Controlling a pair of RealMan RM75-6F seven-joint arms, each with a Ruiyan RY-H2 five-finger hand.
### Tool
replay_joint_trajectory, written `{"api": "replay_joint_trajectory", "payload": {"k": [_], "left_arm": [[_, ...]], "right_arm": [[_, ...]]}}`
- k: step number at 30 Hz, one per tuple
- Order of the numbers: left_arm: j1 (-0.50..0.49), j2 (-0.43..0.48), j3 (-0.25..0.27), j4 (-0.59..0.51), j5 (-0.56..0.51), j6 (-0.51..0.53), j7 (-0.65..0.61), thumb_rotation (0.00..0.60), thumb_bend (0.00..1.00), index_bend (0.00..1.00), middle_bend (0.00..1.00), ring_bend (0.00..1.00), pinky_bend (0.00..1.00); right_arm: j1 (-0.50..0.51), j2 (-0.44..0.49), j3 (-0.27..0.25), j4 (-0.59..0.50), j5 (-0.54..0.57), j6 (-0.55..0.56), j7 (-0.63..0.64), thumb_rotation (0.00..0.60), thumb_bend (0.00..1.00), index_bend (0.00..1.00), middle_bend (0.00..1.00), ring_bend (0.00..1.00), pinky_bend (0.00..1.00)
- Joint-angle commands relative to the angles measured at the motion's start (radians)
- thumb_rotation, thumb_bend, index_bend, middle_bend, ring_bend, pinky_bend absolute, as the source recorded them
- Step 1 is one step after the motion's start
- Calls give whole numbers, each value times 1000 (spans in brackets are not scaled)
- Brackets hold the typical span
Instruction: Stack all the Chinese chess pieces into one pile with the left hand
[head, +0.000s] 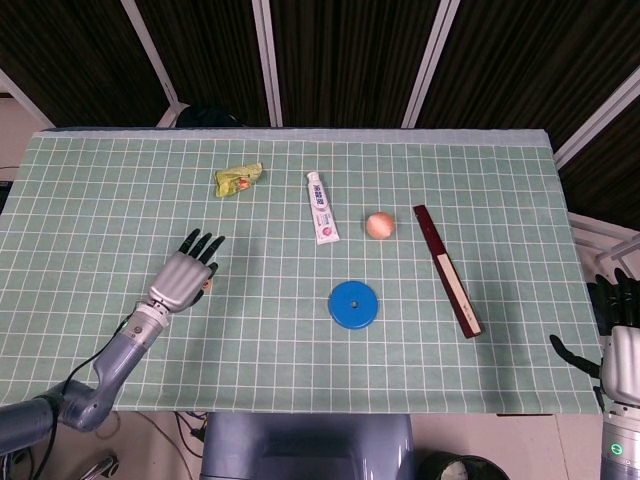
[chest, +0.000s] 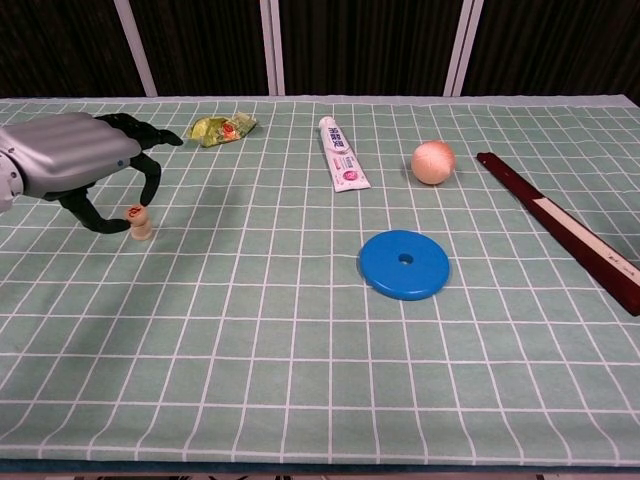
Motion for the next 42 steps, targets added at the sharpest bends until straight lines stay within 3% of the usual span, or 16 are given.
{"api": "replay_joint_trajectory", "payload": {"k": [1, 42], "left_arm": [[-5, -9, -3, 13, -12, -4, 7, 600, 278, 521, 0, 0, 0], [-37, -53, 5, 93, -94, -2, 57, 600, 277, 485, 0, 0, 0]], "right_arm": [[0, 0, 0, 0, 1, -2, 0, 600, 233, 116, 13, 0, 0], [2, -1, 1, 0, 6, -5, -2, 600, 233, 116, 13, 0, 0]]}}
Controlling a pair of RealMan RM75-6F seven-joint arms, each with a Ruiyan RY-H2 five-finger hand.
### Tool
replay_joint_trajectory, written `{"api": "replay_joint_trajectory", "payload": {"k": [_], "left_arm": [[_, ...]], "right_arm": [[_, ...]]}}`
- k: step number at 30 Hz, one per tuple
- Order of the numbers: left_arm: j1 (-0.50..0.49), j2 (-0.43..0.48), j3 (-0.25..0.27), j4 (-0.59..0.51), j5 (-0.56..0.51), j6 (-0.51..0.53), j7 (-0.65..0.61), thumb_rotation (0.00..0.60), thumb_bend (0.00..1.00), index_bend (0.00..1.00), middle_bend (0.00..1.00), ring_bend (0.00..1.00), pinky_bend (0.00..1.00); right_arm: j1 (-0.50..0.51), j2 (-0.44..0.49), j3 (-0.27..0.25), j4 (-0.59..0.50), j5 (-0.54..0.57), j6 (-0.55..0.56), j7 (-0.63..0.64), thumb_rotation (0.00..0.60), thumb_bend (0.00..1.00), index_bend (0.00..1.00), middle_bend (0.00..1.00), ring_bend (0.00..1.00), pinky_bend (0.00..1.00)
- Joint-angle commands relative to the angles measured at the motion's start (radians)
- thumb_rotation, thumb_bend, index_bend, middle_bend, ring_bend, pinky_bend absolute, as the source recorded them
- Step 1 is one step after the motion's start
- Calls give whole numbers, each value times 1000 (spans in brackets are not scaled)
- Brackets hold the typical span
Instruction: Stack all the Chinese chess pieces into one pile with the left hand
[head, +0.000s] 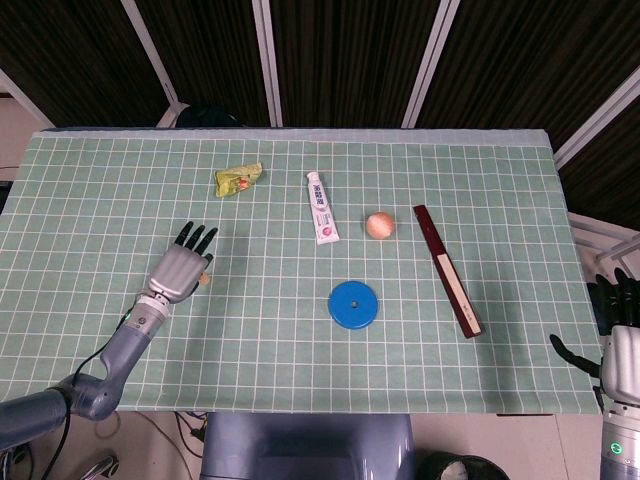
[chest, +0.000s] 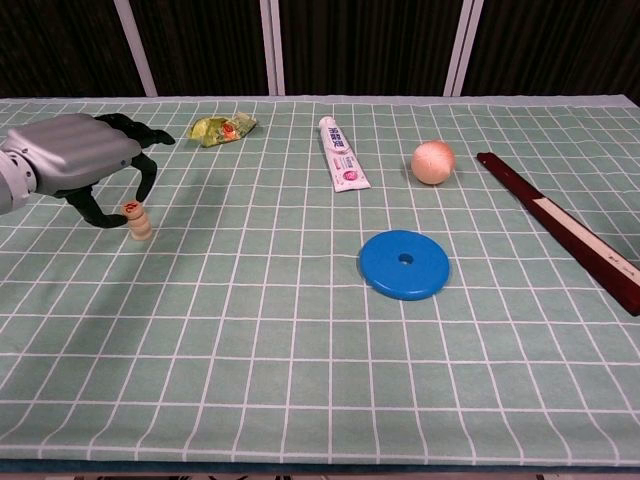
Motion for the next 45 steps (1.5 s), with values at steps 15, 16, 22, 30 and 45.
{"api": "replay_joint_trajectory", "payload": {"k": [15, 16, 22, 30, 45], "left_arm": [[-1, 19, 11, -35, -4, 21, 29, 600, 278, 450, 0, 0, 0], [1, 24, 12, -42, -3, 24, 32, 600, 277, 449, 0, 0, 0], [40, 94, 9, -137, 13, 100, 6, 600, 277, 415, 0, 0, 0], [196, 266, 42, -362, 130, 358, -94, 600, 274, 286, 0, 0, 0], [377, 363, 89, -356, 189, 504, -346, 600, 274, 103, 0, 0, 0]], "right_arm": [[1, -1, 0, 2, -1, 0, -1, 600, 233, 116, 13, 0, 0], [1, -1, 0, 2, -1, 0, -1, 600, 233, 116, 13, 0, 0], [0, -1, 0, 2, -2, 2, -2, 600, 232, 117, 13, 0, 0], [2, -1, -8, 11, -29, 11, -6, 600, 233, 116, 13, 0, 0], [26, 68, -94, 25, -163, -53, 26, 600, 232, 116, 13, 0, 0]]}}
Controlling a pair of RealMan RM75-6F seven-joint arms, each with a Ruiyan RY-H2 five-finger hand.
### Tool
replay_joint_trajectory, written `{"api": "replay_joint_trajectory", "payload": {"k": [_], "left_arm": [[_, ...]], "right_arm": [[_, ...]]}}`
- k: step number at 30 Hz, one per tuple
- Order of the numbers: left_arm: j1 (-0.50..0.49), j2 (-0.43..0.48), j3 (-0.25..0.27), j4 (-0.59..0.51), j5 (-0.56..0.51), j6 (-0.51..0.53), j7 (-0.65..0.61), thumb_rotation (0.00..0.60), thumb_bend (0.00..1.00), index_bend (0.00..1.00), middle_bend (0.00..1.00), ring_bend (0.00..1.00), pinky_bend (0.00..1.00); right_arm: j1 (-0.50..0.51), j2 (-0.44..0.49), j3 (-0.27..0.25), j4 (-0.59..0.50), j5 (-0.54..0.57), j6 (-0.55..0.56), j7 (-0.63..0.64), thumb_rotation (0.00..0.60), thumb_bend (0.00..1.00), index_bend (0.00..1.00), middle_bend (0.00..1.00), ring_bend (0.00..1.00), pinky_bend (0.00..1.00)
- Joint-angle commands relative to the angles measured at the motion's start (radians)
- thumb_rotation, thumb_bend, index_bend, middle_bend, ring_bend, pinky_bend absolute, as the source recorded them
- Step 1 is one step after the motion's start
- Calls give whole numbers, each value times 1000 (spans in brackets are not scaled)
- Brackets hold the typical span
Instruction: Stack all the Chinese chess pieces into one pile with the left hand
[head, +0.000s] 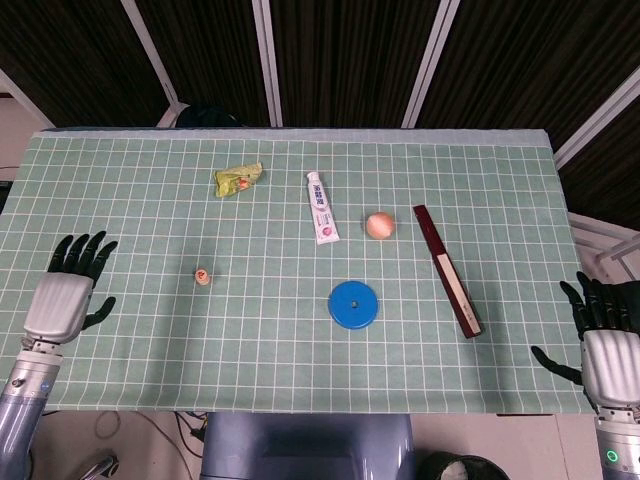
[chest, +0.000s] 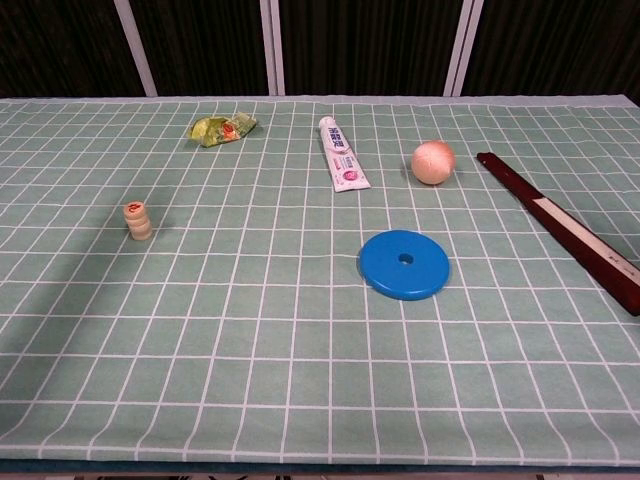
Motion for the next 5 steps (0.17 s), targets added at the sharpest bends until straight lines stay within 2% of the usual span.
{"api": "replay_joint_trajectory", "payload": {"k": [1, 5], "left_arm": [[35, 6, 7, 22, 40, 44, -54, 600, 274, 103, 0, 0, 0], [67, 14, 4, 27, 65, 91, -73, 600, 275, 102, 0, 0, 0]], "right_arm": [[8, 14, -19, 4, -23, -19, -2, 600, 233, 116, 13, 0, 0], [15, 20, -34, 8, -43, -33, -10, 600, 233, 116, 13, 0, 0]]}}
